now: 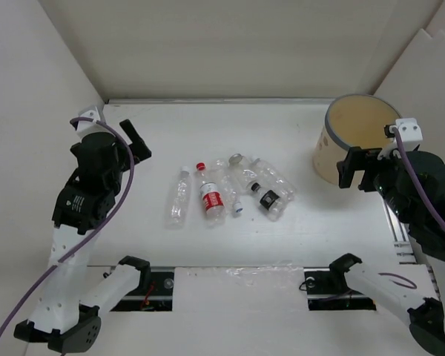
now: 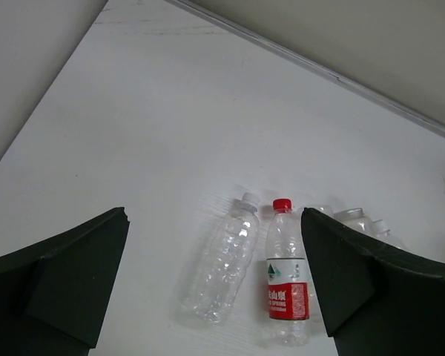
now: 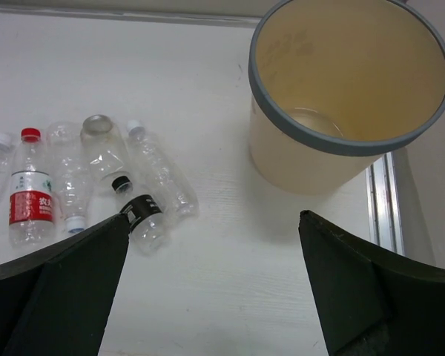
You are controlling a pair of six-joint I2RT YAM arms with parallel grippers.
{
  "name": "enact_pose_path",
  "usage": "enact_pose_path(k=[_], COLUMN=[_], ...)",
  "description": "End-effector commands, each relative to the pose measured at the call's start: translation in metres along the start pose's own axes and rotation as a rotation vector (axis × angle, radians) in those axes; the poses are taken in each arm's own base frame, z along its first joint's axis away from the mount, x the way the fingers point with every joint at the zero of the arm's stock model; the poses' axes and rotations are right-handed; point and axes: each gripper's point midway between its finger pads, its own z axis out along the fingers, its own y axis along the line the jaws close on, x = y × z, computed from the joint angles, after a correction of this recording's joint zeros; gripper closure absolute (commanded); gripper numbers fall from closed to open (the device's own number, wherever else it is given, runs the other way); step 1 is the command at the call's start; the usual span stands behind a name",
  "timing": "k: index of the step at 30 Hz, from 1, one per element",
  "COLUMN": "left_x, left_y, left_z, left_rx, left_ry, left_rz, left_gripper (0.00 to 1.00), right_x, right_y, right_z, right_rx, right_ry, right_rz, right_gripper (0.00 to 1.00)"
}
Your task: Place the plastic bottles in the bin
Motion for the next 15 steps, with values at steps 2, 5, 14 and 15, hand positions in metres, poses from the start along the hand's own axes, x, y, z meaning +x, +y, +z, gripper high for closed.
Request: enact_pose_path(k=[2, 5, 14, 15], left_x=[-0.008, 0.002, 0.087, 0.101], left_y=[-0.005, -0.005, -0.028, -0.031], left_z=[-0.006, 0.0, 0.054, 0.062], left_rx=[0.046, 0.044, 0.099, 0.102], left_ry=[-0.044, -0.021, 0.222, 0.269], left_rz=[-0.001, 0.008, -0.014, -0.003], left_gripper=[0.0, 0.0, 0.0, 0.0], right_x=[-0.01, -0.009, -0.007, -0.001], right_y=[-0.002, 0.006, 0.043, 0.054], right_z=[-0.005, -0.004, -0.003, 0.0], right_rx=[0.002, -0.039, -0.25, -0.3], right_ry=[-0.055, -0.049, -0.124, -0.104], right_rz=[0.023, 0.022, 0.058, 0.06], right_gripper=[0.0, 0.0, 0.0, 0.0])
